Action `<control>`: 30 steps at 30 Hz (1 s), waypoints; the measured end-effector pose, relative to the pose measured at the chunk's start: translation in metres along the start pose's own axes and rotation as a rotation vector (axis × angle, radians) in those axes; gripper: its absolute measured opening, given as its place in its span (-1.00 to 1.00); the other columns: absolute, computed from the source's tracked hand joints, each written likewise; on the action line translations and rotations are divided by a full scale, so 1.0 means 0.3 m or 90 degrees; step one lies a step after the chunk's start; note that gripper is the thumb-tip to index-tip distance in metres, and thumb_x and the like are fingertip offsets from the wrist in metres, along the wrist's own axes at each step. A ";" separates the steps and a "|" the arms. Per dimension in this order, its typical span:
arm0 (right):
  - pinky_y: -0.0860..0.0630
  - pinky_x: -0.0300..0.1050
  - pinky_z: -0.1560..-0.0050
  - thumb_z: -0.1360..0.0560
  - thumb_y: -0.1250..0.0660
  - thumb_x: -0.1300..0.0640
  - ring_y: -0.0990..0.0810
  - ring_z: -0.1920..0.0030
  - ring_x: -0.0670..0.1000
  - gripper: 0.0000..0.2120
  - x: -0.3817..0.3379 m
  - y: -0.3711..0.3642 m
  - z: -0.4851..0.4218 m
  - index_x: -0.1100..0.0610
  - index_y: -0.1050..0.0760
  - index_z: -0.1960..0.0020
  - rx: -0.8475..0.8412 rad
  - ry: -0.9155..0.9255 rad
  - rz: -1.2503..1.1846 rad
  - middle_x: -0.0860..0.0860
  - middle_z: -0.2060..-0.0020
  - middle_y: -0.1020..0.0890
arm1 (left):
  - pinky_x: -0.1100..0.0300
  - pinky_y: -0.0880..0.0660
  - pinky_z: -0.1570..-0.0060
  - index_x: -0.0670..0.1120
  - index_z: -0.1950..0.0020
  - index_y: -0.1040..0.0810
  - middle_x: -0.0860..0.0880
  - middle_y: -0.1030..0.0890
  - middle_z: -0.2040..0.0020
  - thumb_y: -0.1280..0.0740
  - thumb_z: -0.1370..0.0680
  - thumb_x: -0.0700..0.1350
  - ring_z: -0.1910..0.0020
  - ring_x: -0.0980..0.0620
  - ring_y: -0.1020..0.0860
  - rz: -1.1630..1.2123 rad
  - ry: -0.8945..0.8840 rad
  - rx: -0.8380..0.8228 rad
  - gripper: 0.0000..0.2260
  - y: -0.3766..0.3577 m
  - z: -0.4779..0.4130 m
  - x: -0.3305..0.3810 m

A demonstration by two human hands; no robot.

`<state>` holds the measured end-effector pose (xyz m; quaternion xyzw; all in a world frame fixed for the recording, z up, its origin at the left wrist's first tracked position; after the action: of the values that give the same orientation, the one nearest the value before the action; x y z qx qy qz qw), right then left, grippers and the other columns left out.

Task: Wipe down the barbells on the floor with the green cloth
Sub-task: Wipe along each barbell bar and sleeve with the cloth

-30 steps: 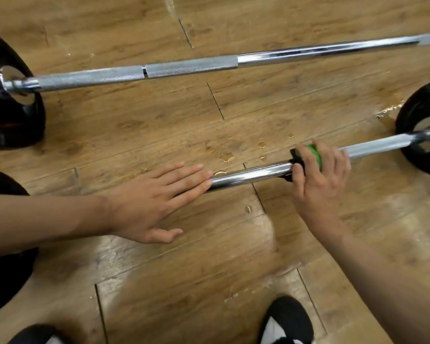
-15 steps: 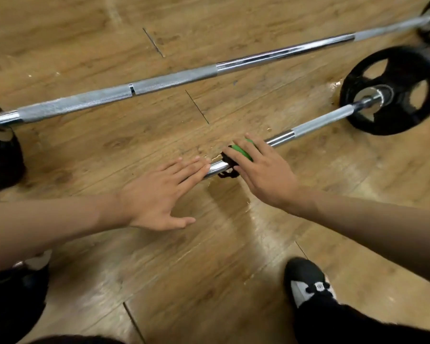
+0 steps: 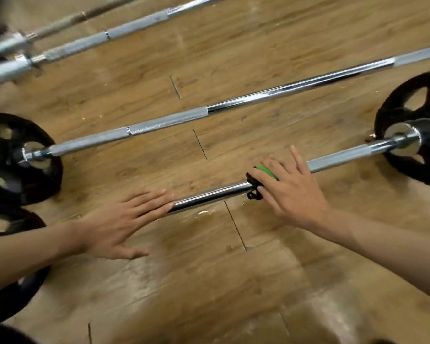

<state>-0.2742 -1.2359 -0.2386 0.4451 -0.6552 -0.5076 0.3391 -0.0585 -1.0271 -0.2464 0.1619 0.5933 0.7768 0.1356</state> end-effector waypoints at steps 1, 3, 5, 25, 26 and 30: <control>-0.06 0.33 -0.60 -0.67 -0.15 -0.05 -0.50 -0.33 0.20 -0.63 0.021 0.002 0.008 0.03 -0.50 -0.40 0.009 0.011 -0.006 0.09 -0.24 -0.57 | -0.12 -0.12 -0.57 -0.18 -0.71 0.00 -0.15 -0.04 -0.72 -0.19 -0.63 0.32 -0.69 -0.14 -0.08 -0.006 0.017 -0.015 -0.15 0.008 0.002 0.009; -0.08 0.35 -0.59 -0.65 -0.20 -0.04 -0.53 -0.30 0.20 -0.67 0.037 -0.003 0.011 0.03 -0.52 -0.35 0.040 0.026 -0.028 0.09 -0.18 -0.59 | -0.09 -0.12 -0.56 -0.18 -0.72 0.01 -0.15 -0.04 -0.72 -0.19 -0.64 0.31 -0.69 -0.13 -0.10 -0.021 0.047 -0.032 -0.15 0.030 0.000 0.032; -0.12 0.37 -0.56 -0.62 -0.24 -0.03 -0.57 -0.24 0.21 -0.71 0.043 -0.012 0.003 0.03 -0.55 -0.28 0.077 0.015 -0.058 0.09 -0.12 -0.62 | -0.07 -0.08 -0.59 -0.18 -0.72 0.01 -0.16 -0.04 -0.72 -0.19 -0.64 0.30 -0.69 -0.13 -0.10 -0.040 0.067 -0.054 -0.16 0.059 -0.024 0.063; -0.15 0.30 -0.58 -0.72 -0.14 -0.06 -0.56 -0.05 0.20 -0.68 0.464 0.050 0.131 0.11 -0.58 -0.12 0.121 -0.140 0.021 0.10 0.02 -0.59 | -0.13 -0.04 -0.61 -0.23 -0.70 0.10 -0.20 0.07 -0.72 -0.05 -0.70 0.27 -0.70 -0.15 0.02 -0.056 -0.075 0.033 -0.21 0.109 -0.595 0.175; -0.20 0.29 -0.56 -0.73 -0.14 -0.04 -0.55 -0.03 0.22 -0.67 0.539 0.064 0.154 0.14 -0.58 -0.11 0.117 -0.166 0.008 0.13 0.03 -0.58 | -0.13 -0.05 -0.61 -0.23 -0.70 0.10 -0.21 0.05 -0.72 -0.06 -0.70 0.27 -0.70 -0.16 0.01 -0.035 -0.066 0.050 -0.22 0.113 -0.598 0.169; -0.24 0.28 -0.52 -0.73 -0.10 0.06 -0.53 -0.19 0.30 -0.66 0.672 0.097 0.245 0.24 -0.57 -0.06 0.150 -0.370 -0.003 0.21 -0.02 -0.57 | -0.12 -0.04 -0.62 -0.24 -0.70 0.05 -0.20 0.03 -0.72 -0.07 -0.70 0.25 -0.70 -0.16 -0.01 0.015 -0.075 0.071 -0.23 0.111 -0.601 0.190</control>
<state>-0.4224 -1.3937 -0.2306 0.3191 -0.7781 -0.5346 0.0827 -0.1854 -1.1709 -0.2531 0.2218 0.6248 0.7330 0.1519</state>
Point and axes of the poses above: each hand's wrist, its own z-axis away from the middle knuckle, its own y-axis out of the back of the hand, x = y × z, the point moved 9 cm from there along -z, towards the middle knuckle
